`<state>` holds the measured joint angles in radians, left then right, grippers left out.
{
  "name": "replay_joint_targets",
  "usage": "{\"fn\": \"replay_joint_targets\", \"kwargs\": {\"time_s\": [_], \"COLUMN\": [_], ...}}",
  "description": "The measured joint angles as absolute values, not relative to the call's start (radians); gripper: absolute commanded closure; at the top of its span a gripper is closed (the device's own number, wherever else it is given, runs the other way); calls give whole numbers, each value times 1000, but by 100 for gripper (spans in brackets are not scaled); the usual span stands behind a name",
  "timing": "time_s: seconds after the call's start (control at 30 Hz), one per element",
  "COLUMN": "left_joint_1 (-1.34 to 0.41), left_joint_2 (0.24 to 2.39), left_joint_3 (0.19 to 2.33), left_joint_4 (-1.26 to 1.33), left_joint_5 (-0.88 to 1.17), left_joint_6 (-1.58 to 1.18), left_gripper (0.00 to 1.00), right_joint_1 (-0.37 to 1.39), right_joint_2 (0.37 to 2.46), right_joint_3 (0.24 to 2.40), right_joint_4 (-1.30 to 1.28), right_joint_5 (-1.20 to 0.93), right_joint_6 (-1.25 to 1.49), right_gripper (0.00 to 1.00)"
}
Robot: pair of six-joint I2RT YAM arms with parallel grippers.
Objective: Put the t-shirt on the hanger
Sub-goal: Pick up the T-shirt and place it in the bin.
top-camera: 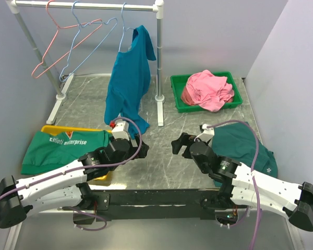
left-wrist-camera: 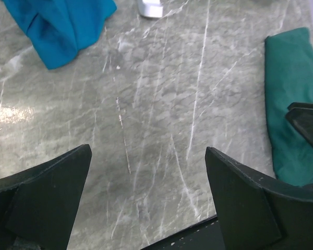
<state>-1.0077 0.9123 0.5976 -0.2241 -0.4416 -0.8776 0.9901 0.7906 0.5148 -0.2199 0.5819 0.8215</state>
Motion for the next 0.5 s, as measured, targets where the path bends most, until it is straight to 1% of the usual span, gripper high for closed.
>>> {"fn": "replay_joint_targets", "kwargs": {"time_s": [0.17,0.23,0.27,0.37,0.43,0.5], "left_joint_1": [-1008,-1008,-1008,-1008,-1008,-1008], "left_joint_2": [941,955,962,987,999,1003], "left_joint_3": [600,603,605,620,637,653], "left_joint_4": [-231,-230,-229,-228,-230,-231], "left_joint_5": [-432,-423,-416,-393,-380,-370], "left_joint_6": [-878,-877,-877,-873,-868,-858], "left_gripper": [4,4,4,4,4,4], "right_joint_1": [985,954,920,741,625,515], "right_joint_2": [794,811,829,925,1005,1121], "right_joint_3": [516,527,541,638,735,890], "right_joint_4": [-221,-227,-237,-257,-266,-270], "right_joint_5": [582,580,571,506,463,439], "right_joint_6": [819,802,789,727,683,639], "right_gripper": [0,0,0,0,0,0]}}
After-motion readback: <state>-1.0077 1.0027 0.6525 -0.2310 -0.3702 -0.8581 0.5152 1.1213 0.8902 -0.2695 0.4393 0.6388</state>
